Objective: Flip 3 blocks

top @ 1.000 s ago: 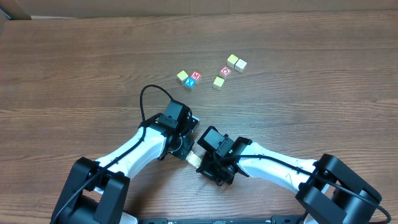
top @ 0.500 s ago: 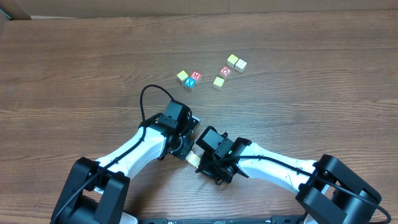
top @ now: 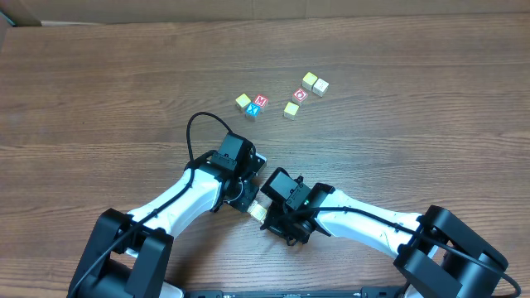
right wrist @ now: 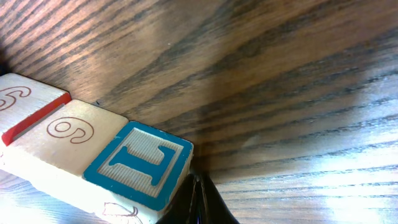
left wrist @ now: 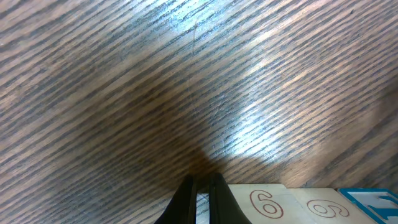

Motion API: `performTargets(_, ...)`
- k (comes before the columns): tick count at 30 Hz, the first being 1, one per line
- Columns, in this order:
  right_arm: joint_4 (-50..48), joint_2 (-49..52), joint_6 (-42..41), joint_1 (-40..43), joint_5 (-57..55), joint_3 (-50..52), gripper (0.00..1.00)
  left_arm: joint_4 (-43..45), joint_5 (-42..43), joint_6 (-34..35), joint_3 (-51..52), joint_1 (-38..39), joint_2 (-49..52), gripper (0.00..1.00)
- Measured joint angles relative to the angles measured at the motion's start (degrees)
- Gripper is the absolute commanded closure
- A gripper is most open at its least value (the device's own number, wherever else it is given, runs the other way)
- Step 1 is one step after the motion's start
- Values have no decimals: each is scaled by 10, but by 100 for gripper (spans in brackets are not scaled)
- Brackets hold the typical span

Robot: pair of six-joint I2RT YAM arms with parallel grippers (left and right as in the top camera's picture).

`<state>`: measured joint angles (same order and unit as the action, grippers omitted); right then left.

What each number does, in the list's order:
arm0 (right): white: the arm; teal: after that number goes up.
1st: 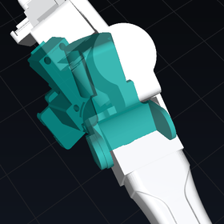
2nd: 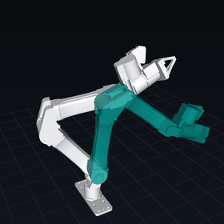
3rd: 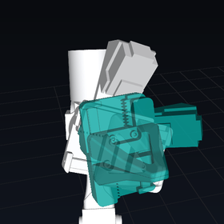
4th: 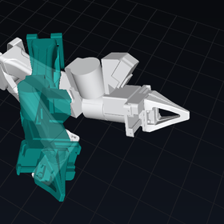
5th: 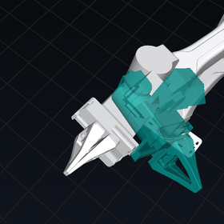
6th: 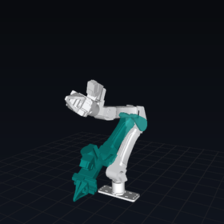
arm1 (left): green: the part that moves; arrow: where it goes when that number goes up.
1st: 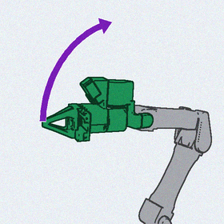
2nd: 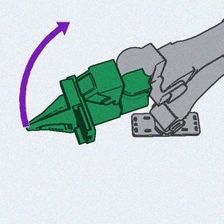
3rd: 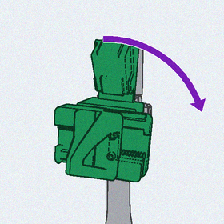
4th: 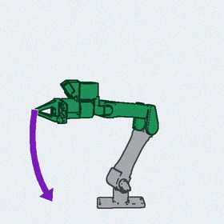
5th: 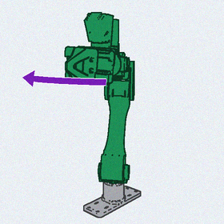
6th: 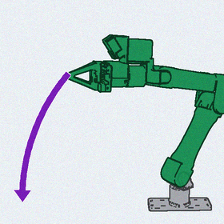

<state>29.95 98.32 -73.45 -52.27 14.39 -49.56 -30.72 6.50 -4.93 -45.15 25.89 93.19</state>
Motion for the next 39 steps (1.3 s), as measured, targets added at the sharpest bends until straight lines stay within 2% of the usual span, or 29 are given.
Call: performTargets(39,-16,-1,-30,-38,-16,0,96,32,5,-17,0,0,5,96)
